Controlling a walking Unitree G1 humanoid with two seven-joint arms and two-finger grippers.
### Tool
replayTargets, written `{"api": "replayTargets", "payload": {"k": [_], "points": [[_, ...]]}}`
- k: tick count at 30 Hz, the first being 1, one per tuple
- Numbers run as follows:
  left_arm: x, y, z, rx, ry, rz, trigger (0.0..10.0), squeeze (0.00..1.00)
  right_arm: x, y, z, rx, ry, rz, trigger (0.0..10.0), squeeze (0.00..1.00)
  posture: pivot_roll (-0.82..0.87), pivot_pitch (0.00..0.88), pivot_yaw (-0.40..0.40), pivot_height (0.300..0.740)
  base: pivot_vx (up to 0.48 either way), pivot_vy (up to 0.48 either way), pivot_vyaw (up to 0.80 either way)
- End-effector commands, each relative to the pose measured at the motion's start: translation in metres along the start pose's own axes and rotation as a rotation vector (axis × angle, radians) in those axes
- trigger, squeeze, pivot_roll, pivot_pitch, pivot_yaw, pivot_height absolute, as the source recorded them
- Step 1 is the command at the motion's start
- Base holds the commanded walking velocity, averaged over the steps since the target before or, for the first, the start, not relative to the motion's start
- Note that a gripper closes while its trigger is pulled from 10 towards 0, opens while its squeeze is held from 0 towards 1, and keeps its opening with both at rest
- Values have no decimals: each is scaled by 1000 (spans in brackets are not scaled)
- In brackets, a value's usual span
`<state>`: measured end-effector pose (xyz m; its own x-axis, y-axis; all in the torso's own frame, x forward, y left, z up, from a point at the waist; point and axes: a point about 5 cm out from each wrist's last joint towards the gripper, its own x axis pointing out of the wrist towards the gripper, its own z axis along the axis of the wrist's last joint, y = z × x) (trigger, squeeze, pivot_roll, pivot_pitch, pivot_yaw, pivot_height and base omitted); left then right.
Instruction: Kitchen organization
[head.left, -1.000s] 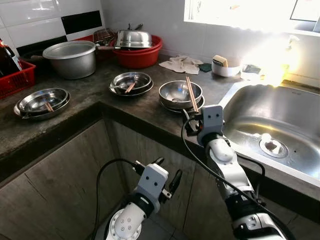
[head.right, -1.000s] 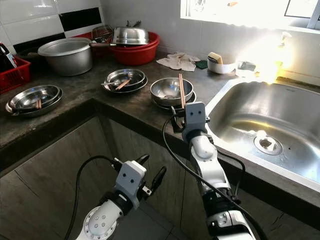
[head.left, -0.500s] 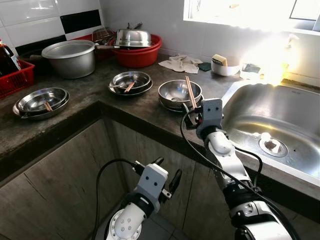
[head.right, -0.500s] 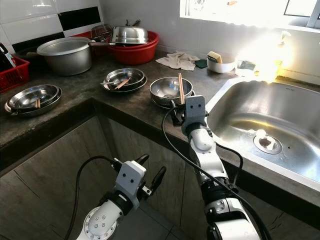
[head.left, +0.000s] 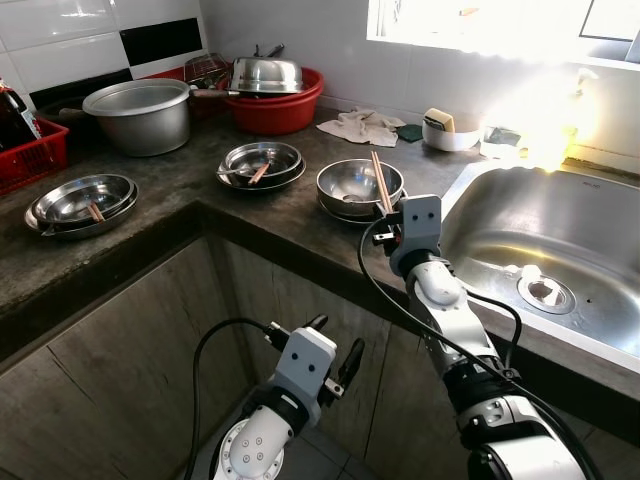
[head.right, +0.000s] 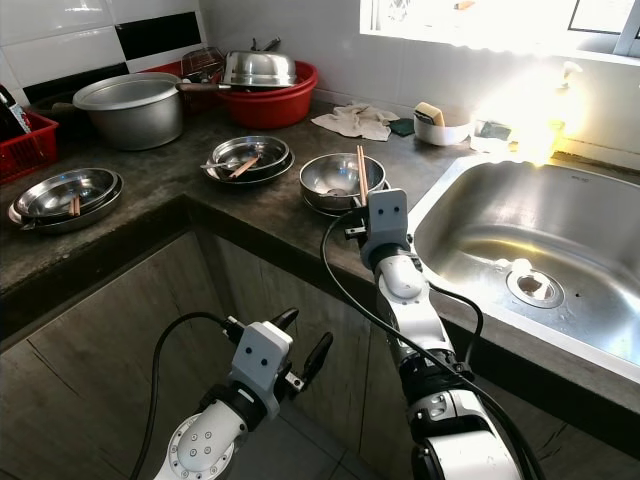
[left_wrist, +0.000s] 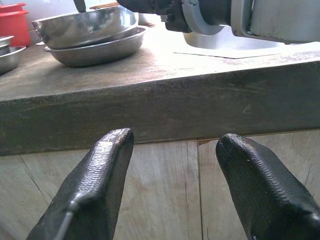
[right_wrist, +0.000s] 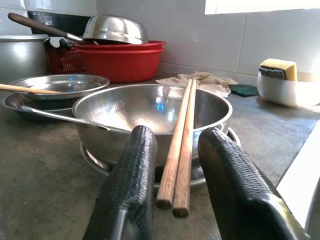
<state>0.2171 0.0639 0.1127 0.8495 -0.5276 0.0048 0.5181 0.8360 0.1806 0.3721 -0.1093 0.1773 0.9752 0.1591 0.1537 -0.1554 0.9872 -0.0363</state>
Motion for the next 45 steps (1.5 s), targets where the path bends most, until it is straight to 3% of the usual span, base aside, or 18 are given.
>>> {"api": "replayTargets", "payload": {"k": [1,19,20,36,38,42,45], "points": [[-1,0,-1,-13,0,4,10000,0,3,-1,5,8,-19,-1,10000,0,160,0,-52,740,0,0,0],[-3,-1,-1,-18,2,3,10000,0,4,-2,3,1,-3,-6,9765,0,161,0,-54,740,0,0,0],[-3,-2,-1,-19,2,4,10000,0,4,-2,3,1,-4,-8,0,0,161,0,-55,740,0,0,0],[-3,-2,-1,-20,5,8,10000,0,6,-4,15,13,-54,-36,0,0,160,0,-58,740,0,0,0],[-3,-2,-1,-28,5,14,10000,0,2,-7,34,43,-158,-82,0,0,163,0,-60,740,0,0,0],[-3,0,-2,-48,6,35,10000,0,-10,-8,46,37,-234,-107,0,0,162,0,-65,740,0,0,0],[-3,2,-3,-74,13,54,10000,0,-28,-10,49,9,-270,-111,0,0,158,0,-62,740,0,0,0]]}}
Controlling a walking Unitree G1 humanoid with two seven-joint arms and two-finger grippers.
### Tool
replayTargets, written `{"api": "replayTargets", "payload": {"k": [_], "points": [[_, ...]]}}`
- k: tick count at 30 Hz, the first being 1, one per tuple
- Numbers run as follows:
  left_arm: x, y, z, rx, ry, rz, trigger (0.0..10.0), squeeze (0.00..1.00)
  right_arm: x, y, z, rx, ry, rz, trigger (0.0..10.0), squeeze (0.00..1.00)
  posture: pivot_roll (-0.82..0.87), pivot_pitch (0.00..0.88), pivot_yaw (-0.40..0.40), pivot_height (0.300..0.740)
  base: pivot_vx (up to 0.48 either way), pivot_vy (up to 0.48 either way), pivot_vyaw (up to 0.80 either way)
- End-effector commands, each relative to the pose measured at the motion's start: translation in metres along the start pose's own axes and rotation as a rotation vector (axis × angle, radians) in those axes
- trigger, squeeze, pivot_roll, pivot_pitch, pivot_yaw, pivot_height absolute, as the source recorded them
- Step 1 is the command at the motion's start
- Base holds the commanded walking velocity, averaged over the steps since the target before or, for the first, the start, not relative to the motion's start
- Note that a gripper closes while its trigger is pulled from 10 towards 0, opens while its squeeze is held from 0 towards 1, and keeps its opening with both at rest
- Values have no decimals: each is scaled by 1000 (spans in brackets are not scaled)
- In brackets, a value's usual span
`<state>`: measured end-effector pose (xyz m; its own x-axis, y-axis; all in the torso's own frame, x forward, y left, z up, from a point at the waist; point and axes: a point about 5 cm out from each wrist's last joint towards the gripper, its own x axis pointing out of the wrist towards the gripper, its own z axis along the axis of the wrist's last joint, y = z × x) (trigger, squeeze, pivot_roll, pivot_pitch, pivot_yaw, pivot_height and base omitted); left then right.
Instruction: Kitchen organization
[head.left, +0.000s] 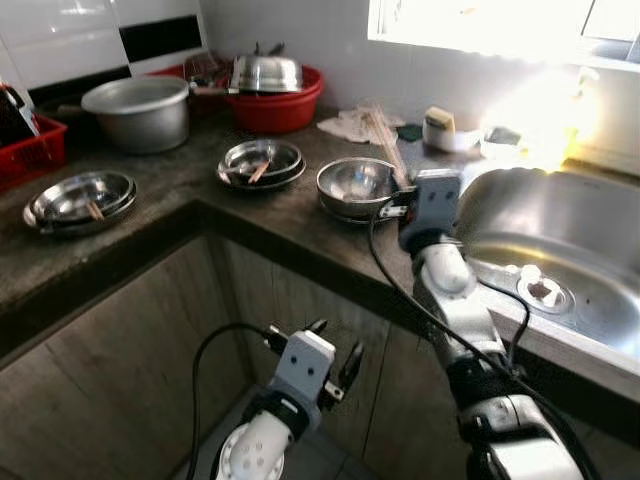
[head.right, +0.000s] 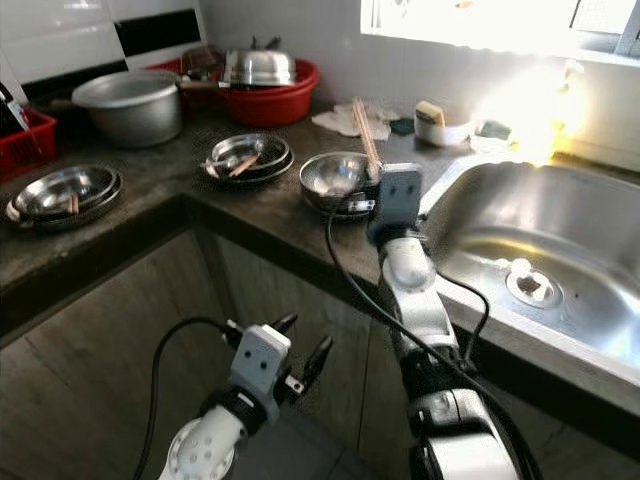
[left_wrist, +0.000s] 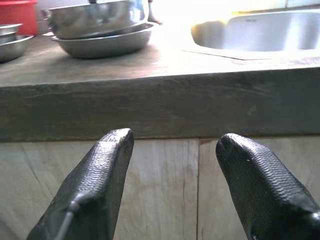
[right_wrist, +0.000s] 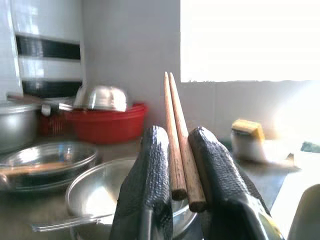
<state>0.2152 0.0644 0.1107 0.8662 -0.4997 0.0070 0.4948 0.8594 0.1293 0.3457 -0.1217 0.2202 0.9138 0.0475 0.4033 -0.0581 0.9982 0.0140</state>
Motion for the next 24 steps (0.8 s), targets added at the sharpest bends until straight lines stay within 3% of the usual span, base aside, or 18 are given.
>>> {"api": "replayTargets", "payload": {"k": [1,5,6,7,10,17,24], "points": [[-1,4,-2,-34,15,26,10000,0,-15,-2,6,-23,-17,3,0,0,154,0,-62,740,0,0,0],[-1,6,-4,-64,32,35,10000,0,-50,-6,6,-54,-4,-9,0,0,143,0,-48,740,0,0,0],[-1,6,-4,-64,32,35,10000,0,-50,-6,6,-54,-4,-9,0,0,143,0,-48,740,0,0,0],[-2,8,-5,-73,37,39,10000,0,-65,-7,6,-44,24,-25,0,0,131,0,-37,740,0,0,0],[-1,10,-7,-86,42,44,10000,0,-86,-9,3,-37,84,-67,0,0,113,0,-21,740,0,0,-404],[2,11,-8,-82,45,26,10000,0,-96,-11,-4,-48,152,-85,0,0,102,0,-3,740,0,0,-800],[4,10,-10,-55,59,14,10000,0,-93,-13,-4,-82,202,-59,0,0,101,0,-5,740,256,-403,-800]]}}
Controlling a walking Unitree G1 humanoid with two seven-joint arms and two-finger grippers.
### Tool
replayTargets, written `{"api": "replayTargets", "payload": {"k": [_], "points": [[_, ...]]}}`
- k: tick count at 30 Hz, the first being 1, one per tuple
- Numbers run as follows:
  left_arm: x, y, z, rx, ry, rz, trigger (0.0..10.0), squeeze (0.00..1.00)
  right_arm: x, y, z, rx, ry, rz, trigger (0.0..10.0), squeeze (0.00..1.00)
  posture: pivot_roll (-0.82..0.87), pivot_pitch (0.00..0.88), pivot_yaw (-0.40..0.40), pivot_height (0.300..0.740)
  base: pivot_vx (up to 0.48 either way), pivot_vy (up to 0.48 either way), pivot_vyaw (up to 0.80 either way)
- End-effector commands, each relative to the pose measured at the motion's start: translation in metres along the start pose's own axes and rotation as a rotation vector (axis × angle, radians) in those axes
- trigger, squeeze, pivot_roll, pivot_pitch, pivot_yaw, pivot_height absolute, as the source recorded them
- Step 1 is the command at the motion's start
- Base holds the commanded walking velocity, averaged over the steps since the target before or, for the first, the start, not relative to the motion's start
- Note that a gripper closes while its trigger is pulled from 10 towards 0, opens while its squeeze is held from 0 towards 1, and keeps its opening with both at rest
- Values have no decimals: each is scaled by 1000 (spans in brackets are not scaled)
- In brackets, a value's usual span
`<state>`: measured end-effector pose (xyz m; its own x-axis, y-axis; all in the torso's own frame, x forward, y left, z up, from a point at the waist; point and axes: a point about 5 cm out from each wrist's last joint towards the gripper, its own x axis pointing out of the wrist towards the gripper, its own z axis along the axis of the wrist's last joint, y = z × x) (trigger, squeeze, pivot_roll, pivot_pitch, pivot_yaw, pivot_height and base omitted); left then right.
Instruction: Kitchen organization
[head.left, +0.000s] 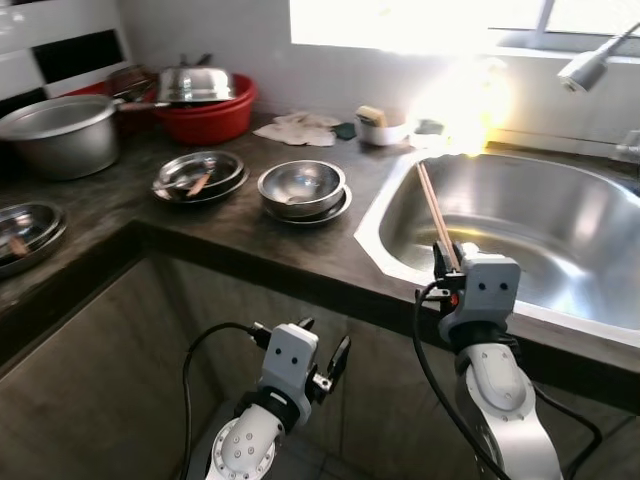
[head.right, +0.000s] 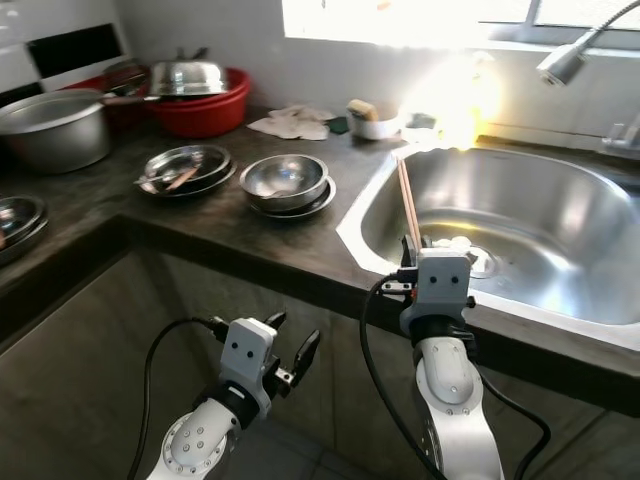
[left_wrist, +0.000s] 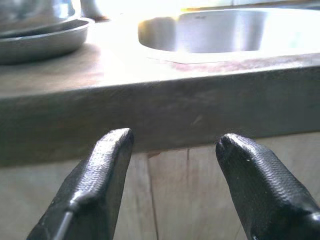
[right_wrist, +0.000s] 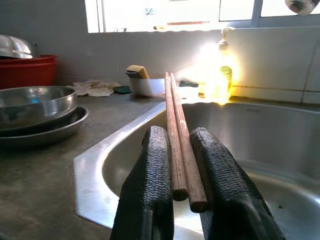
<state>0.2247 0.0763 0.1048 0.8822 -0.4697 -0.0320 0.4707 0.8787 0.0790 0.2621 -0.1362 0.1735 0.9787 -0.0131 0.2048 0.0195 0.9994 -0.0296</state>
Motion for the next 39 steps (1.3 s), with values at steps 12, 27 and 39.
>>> {"api": "replayTargets", "payload": {"k": [12,27,39], "points": [[4,3,-1,-82,15,33,10000,0,20,6,10,-69,52,112,10000,0,111,0,-20,740,201,-170,-467],[2,1,1,-78,18,59,10000,0,91,-16,16,-264,329,341,10000,0,112,0,-39,740,0,0,0],[-3,0,1,-30,53,124,10000,0,117,-19,-15,-342,547,459,10000,0,132,12,-50,740,0,0,0]]}}
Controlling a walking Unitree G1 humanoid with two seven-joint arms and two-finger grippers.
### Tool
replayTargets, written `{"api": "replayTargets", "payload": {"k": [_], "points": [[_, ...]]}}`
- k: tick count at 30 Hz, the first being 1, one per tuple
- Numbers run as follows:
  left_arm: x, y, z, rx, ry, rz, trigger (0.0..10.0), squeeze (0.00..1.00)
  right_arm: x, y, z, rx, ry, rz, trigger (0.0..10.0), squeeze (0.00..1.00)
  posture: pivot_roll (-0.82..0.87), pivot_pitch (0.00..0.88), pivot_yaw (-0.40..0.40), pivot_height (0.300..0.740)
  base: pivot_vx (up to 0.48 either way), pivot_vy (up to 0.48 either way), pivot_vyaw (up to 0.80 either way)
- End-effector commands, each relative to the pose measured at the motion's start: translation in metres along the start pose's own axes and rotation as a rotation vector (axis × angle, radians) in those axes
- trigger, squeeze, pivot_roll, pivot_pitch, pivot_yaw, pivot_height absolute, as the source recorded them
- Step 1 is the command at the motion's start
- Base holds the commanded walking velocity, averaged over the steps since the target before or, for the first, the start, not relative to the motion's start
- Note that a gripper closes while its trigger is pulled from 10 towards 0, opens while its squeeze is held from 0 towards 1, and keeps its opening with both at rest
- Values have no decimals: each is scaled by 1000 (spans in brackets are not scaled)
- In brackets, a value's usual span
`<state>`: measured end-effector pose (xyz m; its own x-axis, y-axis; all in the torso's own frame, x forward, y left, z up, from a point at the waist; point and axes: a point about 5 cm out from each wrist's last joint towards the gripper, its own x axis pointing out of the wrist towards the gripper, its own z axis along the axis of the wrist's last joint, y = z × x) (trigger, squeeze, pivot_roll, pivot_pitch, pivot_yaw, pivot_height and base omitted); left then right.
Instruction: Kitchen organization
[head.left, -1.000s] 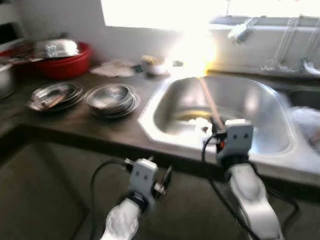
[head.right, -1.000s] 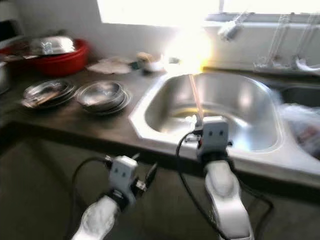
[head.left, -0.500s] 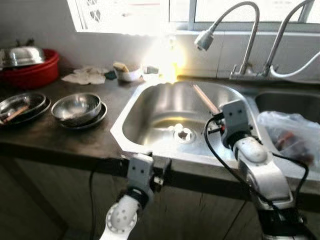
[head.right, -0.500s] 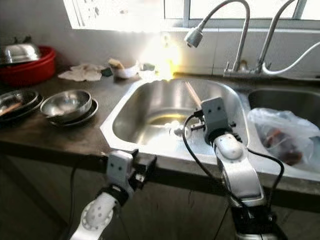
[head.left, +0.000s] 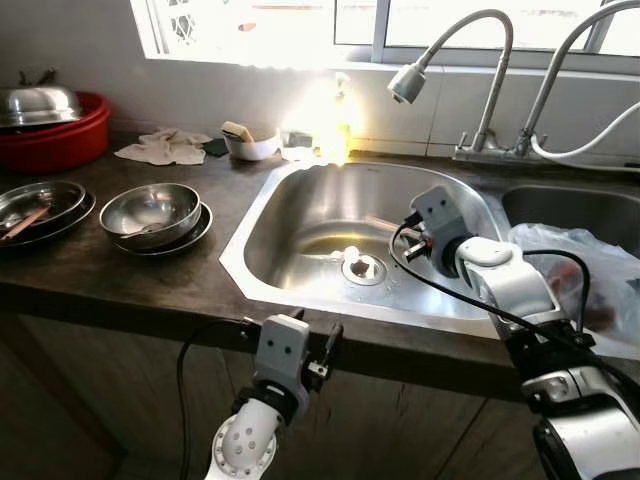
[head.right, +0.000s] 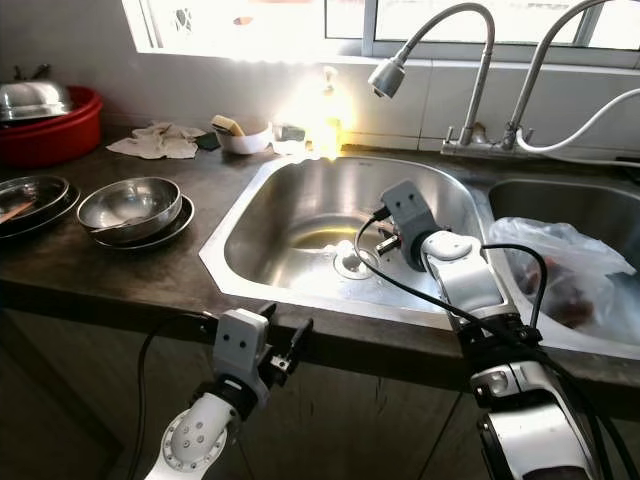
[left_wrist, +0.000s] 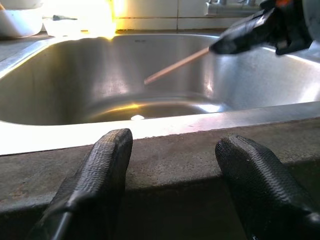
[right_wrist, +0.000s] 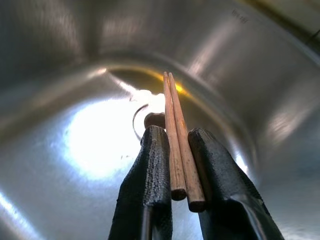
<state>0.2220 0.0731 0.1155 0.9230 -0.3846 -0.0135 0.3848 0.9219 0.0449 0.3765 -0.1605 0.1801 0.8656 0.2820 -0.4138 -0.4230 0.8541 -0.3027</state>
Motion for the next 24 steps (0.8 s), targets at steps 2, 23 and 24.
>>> {"api": "replayTargets", "payload": {"k": [2,23,24], "points": [[-3,3,-9,9,62,28,10000,0,6,3,1,-11,2,26,10000,0,137,20,-54,740,0,0,0],[-6,4,-7,-1,80,27,10000,0,-2,8,-7,118,-165,-57,10000,1000,136,20,-43,740,0,0,0],[-6,4,-7,-2,81,27,10000,0,-8,9,-3,131,-231,-80,10000,0,134,16,-43,740,0,0,0]]}}
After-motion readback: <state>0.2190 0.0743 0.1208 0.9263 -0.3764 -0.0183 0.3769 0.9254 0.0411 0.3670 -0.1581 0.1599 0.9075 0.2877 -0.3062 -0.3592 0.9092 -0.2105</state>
